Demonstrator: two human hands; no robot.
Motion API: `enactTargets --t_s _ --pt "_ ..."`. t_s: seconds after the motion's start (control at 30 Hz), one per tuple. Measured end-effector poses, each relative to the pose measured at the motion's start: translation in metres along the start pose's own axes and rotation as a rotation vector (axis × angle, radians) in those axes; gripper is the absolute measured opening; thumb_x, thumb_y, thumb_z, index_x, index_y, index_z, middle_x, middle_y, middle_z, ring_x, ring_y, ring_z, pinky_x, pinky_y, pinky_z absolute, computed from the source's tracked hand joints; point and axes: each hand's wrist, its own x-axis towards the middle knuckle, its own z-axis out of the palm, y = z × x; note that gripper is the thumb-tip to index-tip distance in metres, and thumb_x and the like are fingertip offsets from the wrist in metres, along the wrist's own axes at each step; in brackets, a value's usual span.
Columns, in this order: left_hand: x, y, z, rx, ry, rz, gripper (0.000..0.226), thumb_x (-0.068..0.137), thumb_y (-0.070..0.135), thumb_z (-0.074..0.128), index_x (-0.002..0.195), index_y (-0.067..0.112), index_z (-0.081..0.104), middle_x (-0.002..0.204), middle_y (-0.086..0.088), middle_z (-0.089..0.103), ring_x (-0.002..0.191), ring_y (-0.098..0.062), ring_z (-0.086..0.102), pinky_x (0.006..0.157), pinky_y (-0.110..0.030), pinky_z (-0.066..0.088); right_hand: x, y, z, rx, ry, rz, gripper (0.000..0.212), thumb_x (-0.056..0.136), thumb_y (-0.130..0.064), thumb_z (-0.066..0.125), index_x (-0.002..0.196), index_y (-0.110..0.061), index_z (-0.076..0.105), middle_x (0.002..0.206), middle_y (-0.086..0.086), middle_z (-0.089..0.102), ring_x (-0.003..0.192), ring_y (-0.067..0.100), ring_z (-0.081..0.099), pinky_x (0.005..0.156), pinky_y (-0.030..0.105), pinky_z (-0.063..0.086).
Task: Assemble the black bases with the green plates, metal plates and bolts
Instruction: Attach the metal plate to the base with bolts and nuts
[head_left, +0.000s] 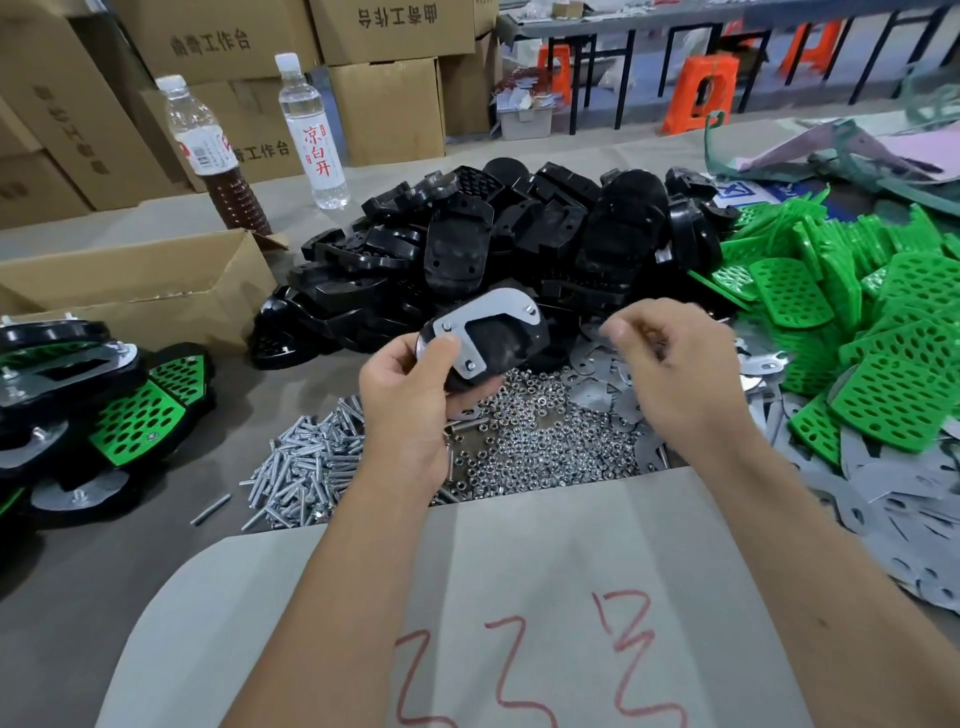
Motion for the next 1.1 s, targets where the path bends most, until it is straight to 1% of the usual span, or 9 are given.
enactTargets --t_s 0.1,0.2,0.3,0.43,0.53,0.63,0.77,0.9,1.1 --pt "-0.002 -0.004 0.005 0.004 0.037 0.021 0.012 0.097 -0.002 0.061 0.085 -0.003 0.065 0.081 -0.010 0.074 0.079 -0.024 0.076 0.062 -0.037 0.064 -0.003 -0.004 0.006 -0.324 -0.182 -0.051 0.028 0.089 -0.045 0.078 0.104 -0.022 0.078 0.100 -0.005 0.058 0.109 0.024 0.041 0.094 0.033 0.039" --pt "-0.006 -0.009 0.011 0.023 0.035 0.030 0.007 0.095 -0.002 0.063 0.089 -0.006 0.064 0.081 -0.010 0.074 0.079 -0.024 0.076 0.063 -0.038 0.064 -0.005 -0.006 0.009 -0.487 -0.285 0.086 0.048 0.082 -0.068 0.073 0.107 -0.027 0.072 0.108 -0.006 0.045 0.118 0.026 0.034 0.101 0.041 0.038" --pt "-0.008 -0.013 0.014 0.032 0.026 0.028 0.006 0.095 -0.002 0.063 0.090 -0.007 0.064 0.081 -0.011 0.073 0.078 -0.025 0.076 0.065 -0.040 0.064 -0.002 -0.008 0.009 -0.473 -0.274 0.137 0.040 0.081 -0.066 0.076 0.088 -0.028 0.070 0.104 -0.006 0.048 0.112 0.023 0.033 0.097 0.042 0.035" --pt "-0.007 -0.014 0.012 0.010 0.044 0.027 0.007 0.094 -0.003 0.063 0.087 -0.004 0.063 0.078 -0.006 0.074 0.079 -0.023 0.077 0.064 -0.039 0.064 -0.003 -0.011 0.011 -0.449 -0.274 0.138 0.032 0.087 -0.058 0.075 0.087 -0.027 0.069 0.094 -0.009 0.056 0.108 0.022 0.041 0.089 0.039 0.029" --pt "-0.005 -0.015 0.012 -0.005 0.069 0.019 0.006 0.095 -0.001 0.062 0.090 -0.004 0.063 0.081 -0.008 0.075 0.082 -0.022 0.077 0.067 -0.040 0.065 -0.005 -0.010 0.009 -0.191 -0.143 0.111 0.027 0.089 -0.042 0.080 0.082 -0.021 0.063 0.071 -0.009 0.062 0.081 0.018 0.059 0.080 0.033 0.045" --pt "-0.005 -0.016 0.013 -0.006 0.098 0.014 0.006 0.094 -0.001 0.062 0.088 -0.003 0.062 0.084 -0.010 0.072 0.081 -0.020 0.075 0.070 -0.042 0.065 -0.005 -0.012 0.008 0.165 -0.007 0.147 0.018 0.091 -0.025 0.082 0.084 -0.021 0.066 0.064 0.000 0.065 0.054 0.009 0.054 0.054 0.015 0.042" --pt "-0.004 -0.017 0.012 0.001 0.109 0.002 0.006 0.094 0.000 0.062 0.093 -0.006 0.063 0.089 -0.015 0.072 0.083 -0.022 0.074 0.071 -0.042 0.066 -0.004 -0.015 0.006 0.572 0.030 0.240 0.006 0.098 -0.020 0.073 0.095 -0.024 0.076 0.068 -0.006 0.071 0.051 0.001 0.053 0.049 0.014 0.041" --pt "-0.004 -0.018 0.013 0.032 0.103 0.004 0.013 0.096 0.001 0.063 0.100 -0.011 0.063 0.091 -0.018 0.070 0.083 -0.021 0.074 0.072 -0.041 0.066 -0.005 -0.015 0.009 0.703 -0.016 0.319 0.010 0.100 -0.014 0.069 0.104 -0.018 0.077 0.070 0.004 0.069 0.054 0.011 0.056 0.044 0.020 0.040" --pt "-0.005 -0.018 0.012 0.034 0.076 -0.026 0.011 0.097 0.003 0.064 0.099 -0.008 0.063 0.098 -0.019 0.073 0.088 -0.024 0.077 0.072 -0.040 0.066 -0.004 -0.020 0.005 0.964 -0.076 0.363 0.016 0.100 -0.022 0.067 0.086 -0.018 0.073 0.071 0.005 0.065 0.059 0.014 0.054 0.051 0.020 0.043"
